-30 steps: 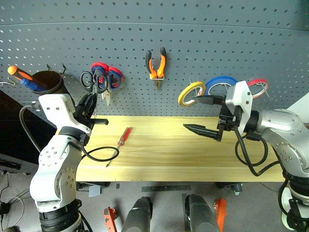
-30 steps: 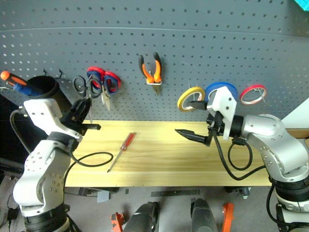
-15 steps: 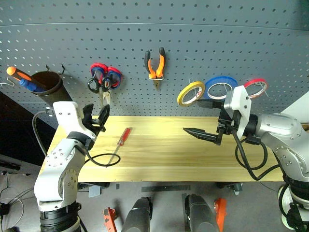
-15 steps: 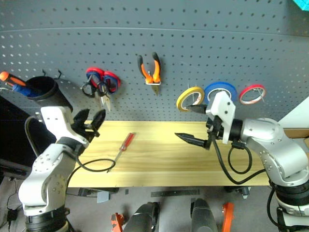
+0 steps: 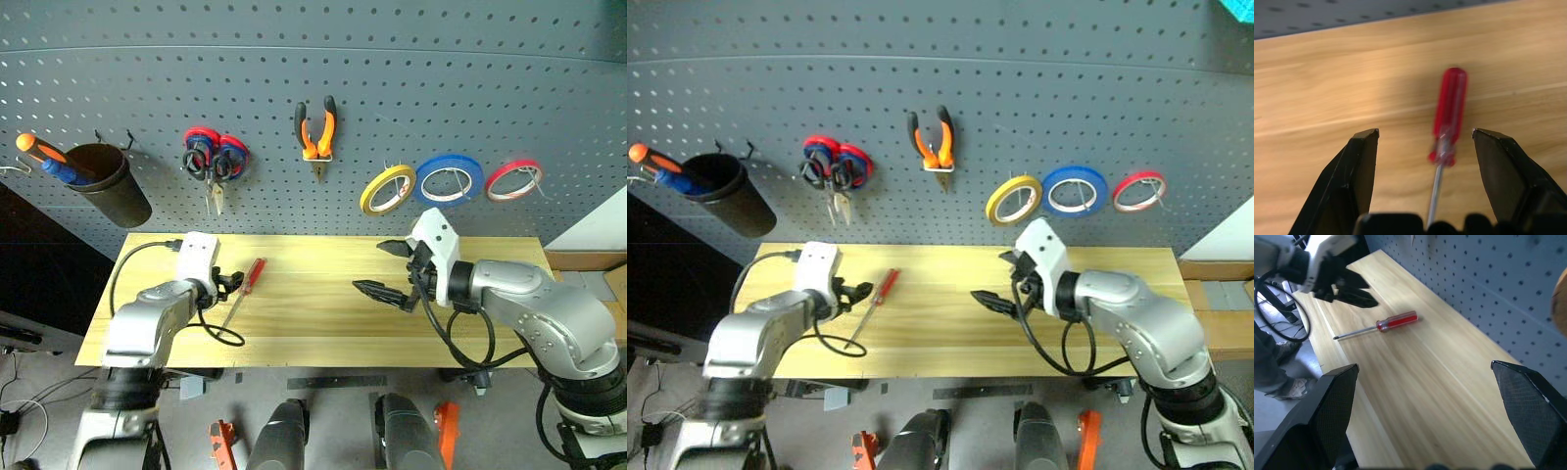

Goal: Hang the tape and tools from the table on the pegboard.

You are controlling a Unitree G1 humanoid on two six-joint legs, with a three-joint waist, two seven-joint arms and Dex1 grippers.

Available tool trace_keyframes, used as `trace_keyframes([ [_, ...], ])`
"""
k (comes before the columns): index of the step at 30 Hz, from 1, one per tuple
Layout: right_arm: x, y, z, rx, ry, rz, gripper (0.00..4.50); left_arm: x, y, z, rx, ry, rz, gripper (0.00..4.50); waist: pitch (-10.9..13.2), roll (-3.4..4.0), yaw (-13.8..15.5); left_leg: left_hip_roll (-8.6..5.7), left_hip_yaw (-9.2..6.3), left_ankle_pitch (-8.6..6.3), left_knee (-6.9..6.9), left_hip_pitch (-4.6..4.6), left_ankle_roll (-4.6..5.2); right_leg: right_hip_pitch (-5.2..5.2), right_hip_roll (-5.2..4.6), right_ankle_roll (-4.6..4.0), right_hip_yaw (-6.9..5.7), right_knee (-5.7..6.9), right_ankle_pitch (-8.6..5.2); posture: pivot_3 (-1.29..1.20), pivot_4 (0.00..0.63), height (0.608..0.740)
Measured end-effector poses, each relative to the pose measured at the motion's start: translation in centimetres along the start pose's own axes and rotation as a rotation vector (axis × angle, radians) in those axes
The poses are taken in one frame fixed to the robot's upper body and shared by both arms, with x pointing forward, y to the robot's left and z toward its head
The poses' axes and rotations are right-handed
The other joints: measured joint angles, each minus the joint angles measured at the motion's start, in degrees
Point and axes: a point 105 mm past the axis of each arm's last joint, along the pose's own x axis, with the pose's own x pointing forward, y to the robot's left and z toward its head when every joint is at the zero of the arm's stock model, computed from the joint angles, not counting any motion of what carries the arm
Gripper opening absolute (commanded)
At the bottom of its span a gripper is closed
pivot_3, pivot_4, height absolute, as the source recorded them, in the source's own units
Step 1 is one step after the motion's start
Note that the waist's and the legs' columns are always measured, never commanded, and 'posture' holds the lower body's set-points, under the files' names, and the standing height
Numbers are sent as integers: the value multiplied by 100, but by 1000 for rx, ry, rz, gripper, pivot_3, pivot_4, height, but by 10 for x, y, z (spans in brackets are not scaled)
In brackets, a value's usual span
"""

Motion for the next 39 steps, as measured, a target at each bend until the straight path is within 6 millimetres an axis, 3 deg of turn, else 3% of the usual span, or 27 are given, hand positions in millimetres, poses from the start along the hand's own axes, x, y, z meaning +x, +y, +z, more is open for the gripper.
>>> trace_keyframes([
  [11, 12, 16, -3, -12, 24, 34, 4500, 46, -6, -5, 90, 111, -51, 3261, 0, 0, -146, 0, 2, 0, -1, -3, 1, -7, -1, 0, -1, -1, 0, -150, 266, 740],
  [14, 11, 16, -3, -19, 24, 28, 4500, 54, -5, -5, 90, 122, -55, 2671, 1, -1, -203, -1, 2, -1, -1, -4, 1, -8, -1, 0, 0, 0, 0, -165, 271, 740],
  [19, 9, 15, 0, -46, 27, 15, 4500, 58, 0, -11, 84, 141, -57, 914, 1, -1, -247, 0, 4, -1, -2, -3, 2, -10, -1, 0, 1, 3, 0, -172, 270, 740],
  [22, 9, 12, 3, -66, 26, 2, 4500, 58, 4, -14, 83, 138, -50, 832, 1, 0, -255, 0, 5, -1, 0, 0, 2, -11, -1, 0, 3, 11, 0, -166, 266, 740],
  [30, 7, 9, 7, -97, 24, -4, 4500, 48, 22, -30, 66, 104, 18, 832, 1, 0, -298, 1, 37, -1, 9, 7, 2, -50, -12, -1, 6, 75, 0, -161, 258, 740],
  [35, 5, 8, 10, -117, 19, 4, 4500, 26, 35, -47, 58, 27, 122, 832, 1, 0, -355, 4, 39, 0, 9, 4, 1, -61, -15, -5, 6, 78, 3, -143, 245, 740],
  [37, 3, 12, 13, -141, -3, 46, 4500, 10, 37, -40, 38, -100, 166, 832, 1, -1, -339, 4, 36, 0, 9, -1, 1, -64, -21, -6, 8, 74, 4, -133, 240, 740],
  [39, 0, 16, 19, -191, -47, 92, 4500, -7, 36, -21, 35, -247, 205, 832, 0, -1, -267, 3, 40, 0, 9, -3, 0, -63, -23, -6, 2, 68, 4, -124, 233, 740],
])
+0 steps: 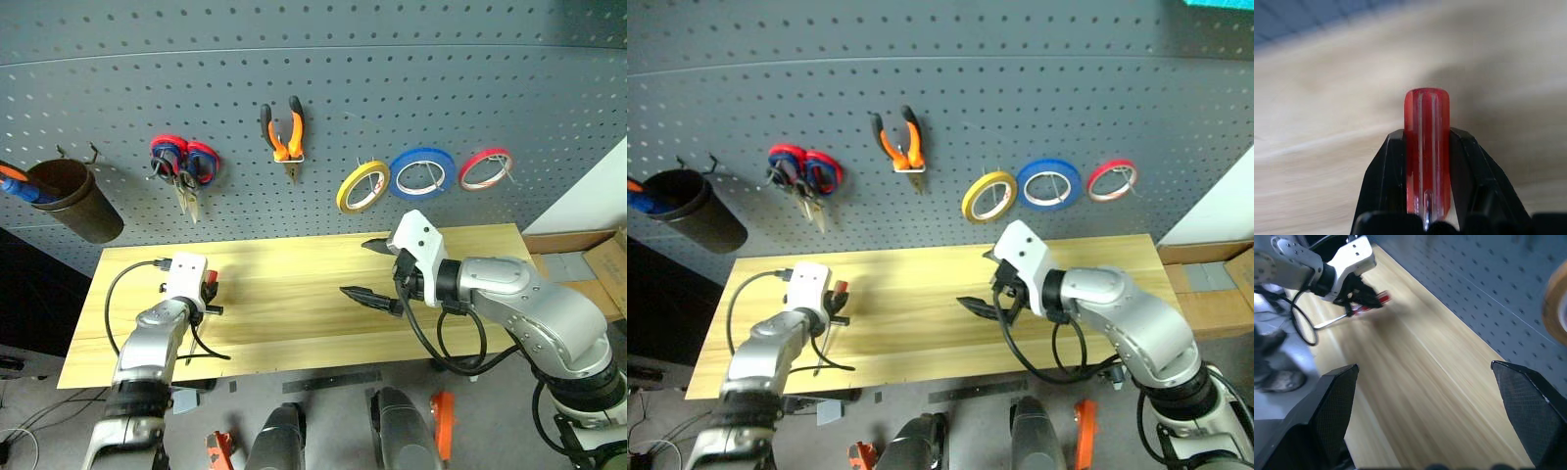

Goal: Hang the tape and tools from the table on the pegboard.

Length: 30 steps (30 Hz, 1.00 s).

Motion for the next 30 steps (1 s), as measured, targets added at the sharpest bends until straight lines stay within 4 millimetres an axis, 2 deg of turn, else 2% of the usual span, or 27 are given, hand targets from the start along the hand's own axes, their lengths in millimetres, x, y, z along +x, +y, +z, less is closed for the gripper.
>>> trace_keyframes([
  [6, -4, 15, 13, -55, -93, 146, 4500, -35, 30, 53, 3, -289, 184, 832, -2, -3, 86, -1, 3, 0, 0, 1, 0, 4, 0, 0, -1, -1, 0, -96, 215, 740],
  [9, -9, 11, 19, -63, -127, 156, 4500, -61, 62, 72, 10, -385, 355, 832, -6, -9, 81, 0, 5, 0, -2, 3, 0, 3, 1, 0, -1, 0, 0, -68, 198, 740],
  [12, -9, 8, 18, -60, -138, 166, 4500, -76, 78, 93, 28, -460, 428, 832, -22, -13, 138, -1, 3, 1, -2, 3, -1, 3, 2, 0, -4, 2, 0, -54, 186, 740],
  [16, -9, 3, 21, -75, -149, 181, 4500, -83, 76, 136, 59, -607, 402, 832, -43, -39, 262, -2, 0, 3, 8, 1, -5, 6, 3, -3, -7, 2, 2, -48, 176, 740],
  [19, -9, 2, 23, -87, -158, 192, 4500, -87, 60, 170, 59, -727, 333, 832, -66, -59, 355, -2, 0, 3, 12, 0, -6, 8, 3, -2, -9, 0, 2, -48, 171, 740],
  [21, -9, 1, 22, -87, -156, 195, 4500, -88, 53, 181, 54, -763, 299, 832, -79, -64, 360, -3, 1, 3, 12, 0, -6, 7, 3, -2, -8, -2, 2, -56, 169, 740],
  [26, -10, 0, 21, -99, -152, 189, 4500, -87, 44, 193, 39, -797, 245, 832, -89, -66, 338, 0, 0, 3, 12, -2, -8, 3, 5, -3, -10, 0, 2, -63, 169, 740],
  [28, -10, 0, 20, -100, -151, 191, 4500, -92, 46, 213, 34, -855, 252, 832, -90, -68, 351, 0, -3, 3, 19, -4, -9, 4, 7, -3, -13, 2, 2, -63, 170, 740],
  [30, -11, 0, 19, -98, -144, 194, 4500, -101, 53, 241, 29, -927, 256, 832, -90, -69, 358, 0, -7, 3, 38, -11, -9, 5, 8, -3, -17, 8, 3, -55, 170, 740],
])
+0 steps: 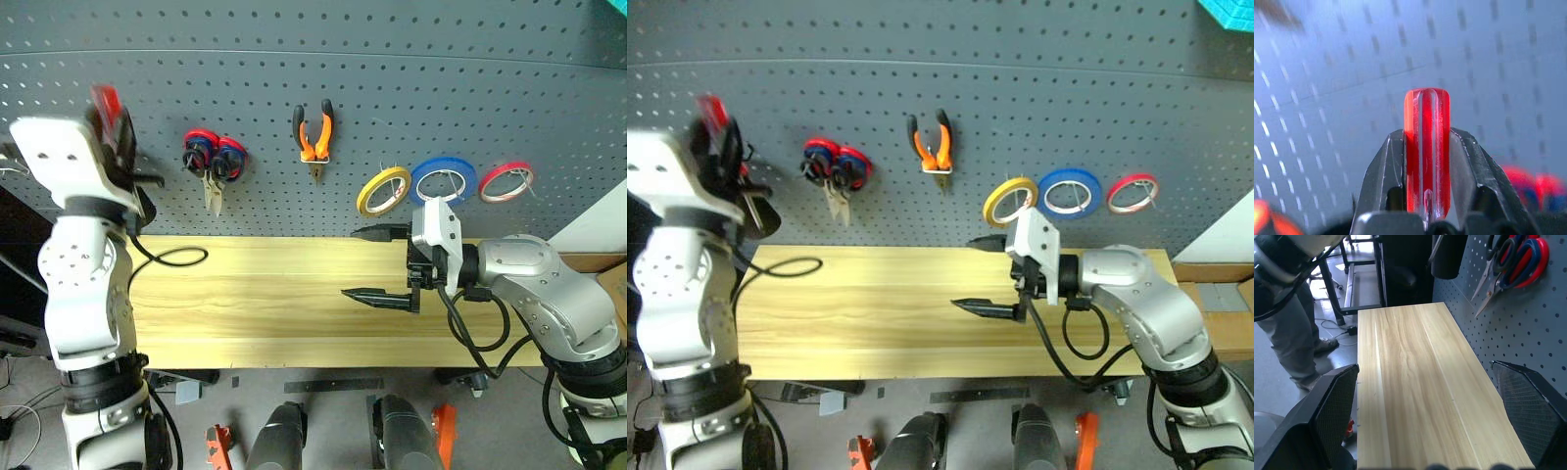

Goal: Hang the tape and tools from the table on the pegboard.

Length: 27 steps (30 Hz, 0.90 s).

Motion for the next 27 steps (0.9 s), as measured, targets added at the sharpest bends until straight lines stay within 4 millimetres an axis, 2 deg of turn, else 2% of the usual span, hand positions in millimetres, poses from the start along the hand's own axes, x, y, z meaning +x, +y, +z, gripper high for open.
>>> trace_keyframes([
  [3, -1, 1, -1, 2, 5, 8, 4500, 22, 21, 48, -6, -137, 31, 832, -5, -1, -23, -5, 5, -3, 10, 0, -1, 3, -2, 8, 7, -2, 5, -51, 169, 740],
  [5, -1, 1, -2, 2, 9, 10, 4500, 25, 28, 61, -16, -175, 45, 832, -27, 6, -46, -5, 3, -5, 10, 2, -4, 3, -2, 8, 7, -3, 5, -47, 168, 740],
  [8, -2, 1, -2, 2, 11, 15, 4500, 28, 32, 53, -29, -139, 51, 832, -51, 13, -50, -2, -2, -5, 10, 2, -5, 2, 2, 8, 3, 1, 5, -41, 167, 740],
  [13, 0, -3, 2, 0, -2, 8, 4500, 32, 57, 41, 17, -106, 98, 832, -59, 14, -91, -1, -1, -5, 17, 5, -5, 3, 5, 3, 6, 5, 9, -40, 167, 740],
  [17, 5, -7, 11, -17, -35, 0, 4500, 33, 66, 22, 4, -73, 130, 832, -67, 6, -93, -1, -4, -4, 17, 5, -5, 3, 5, 2, 4, 5, 10, -43, 170, 740],
  [21, 6, -8, 15, -26, -45, -9, 4500, 34, 61, 1, -25, -33, 121, 832, -71, 1, -83, -3, -5, -5, 18, 1, -6, 2, 2, 2, 2, 2, 10, -50, 173, 740],
  [27, 10, -9, 21, -26, -67, -10, 4500, 33, 42, -26, -39, -5, 86, 832, -72, 1, -115, -2, -4, -5, 18, 2, -6, 1, 2, 2, 4, 4, 11, -66, 176, 740],
])
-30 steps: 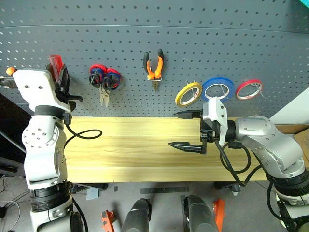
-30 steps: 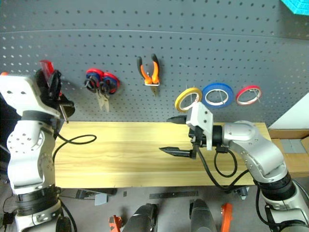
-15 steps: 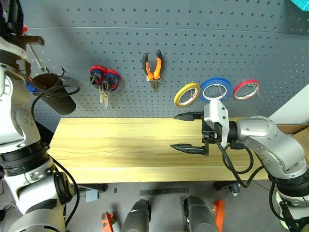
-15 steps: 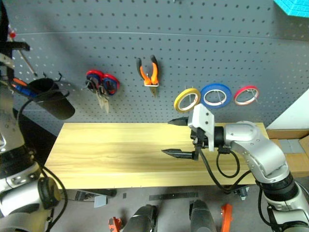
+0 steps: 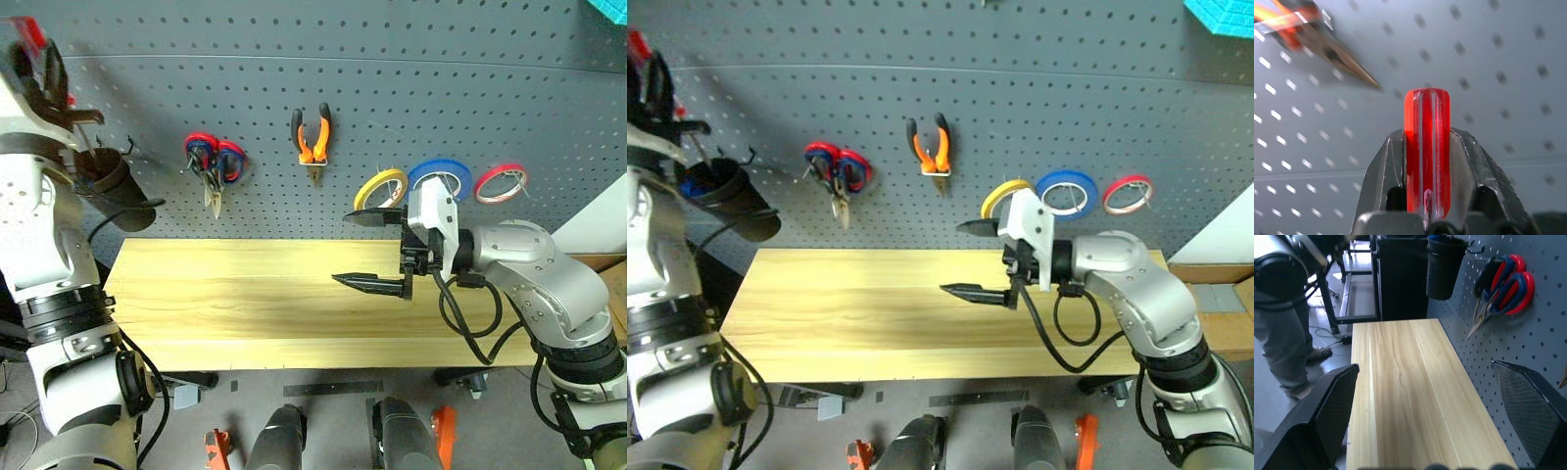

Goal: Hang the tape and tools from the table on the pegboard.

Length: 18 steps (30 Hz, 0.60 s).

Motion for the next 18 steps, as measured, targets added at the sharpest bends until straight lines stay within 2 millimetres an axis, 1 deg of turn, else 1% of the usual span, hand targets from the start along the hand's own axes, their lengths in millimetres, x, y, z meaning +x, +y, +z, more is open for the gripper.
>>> trace_keyframes([
  [3, 1, -2, 5, -2, -12, -11, 4500, -3, -1, -8, 4, 19, 9, 832, 0, 0, -35, 0, 0, 0, 0, 0, 0, -2, 0, 0, 1, 0, 0, -78, 178, 740],
  [6, 0, -10, 15, -16, -50, -63, 4500, -6, -1, -13, 6, 22, 25, 832, -1, 1, -78, 1, 1, 0, 0, 1, 0, -3, 0, 0, 3, 2, 0, -80, 178, 740],
  [9, -1, -18, 20, -15, -78, -118, 4500, -12, 0, -22, 7, 43, 33, 832, -1, 1, -87, 1, 1, 0, 0, 1, 0, -3, 0, -1, 3, 2, 1, -83, 175, 740],
  [11, -1, -26, 24, -9, -104, -159, 4500, -18, 1, -28, 5, 61, 51, 1571, -1, 1, -95, 1, 1, 0, 0, 1, 0, -3, 0, -1, 3, 3, 1, -83, 174, 740],
  [13, -2, -31, 29, -7, -132, -191, 4500, -21, 1, -31, 2, 66, 61, 2200, -1, 0, -104, 1, 0, 0, 0, 1, 0, -4, 0, -2, 2, 3, 1, -83, 173, 740],
  [17, -4, -36, 35, -12, -179, -232, 4500, -25, 4, -23, 3, 38, 82, 3603, -5, 2, -132, 1, 2, 0, 0, 1, 0, -4, -1, -2, 4, 3, 1, -81, 170, 740],
  [18, -5, -37, 36, -13, -183, -238, 4500, -25, 6, -21, 4, 29, 94, 3887, -7, 2, -140, 1, 1, 0, 0, 1, 0, -3, -1, -2, 4, 3, 1, -79, 170, 740],
])
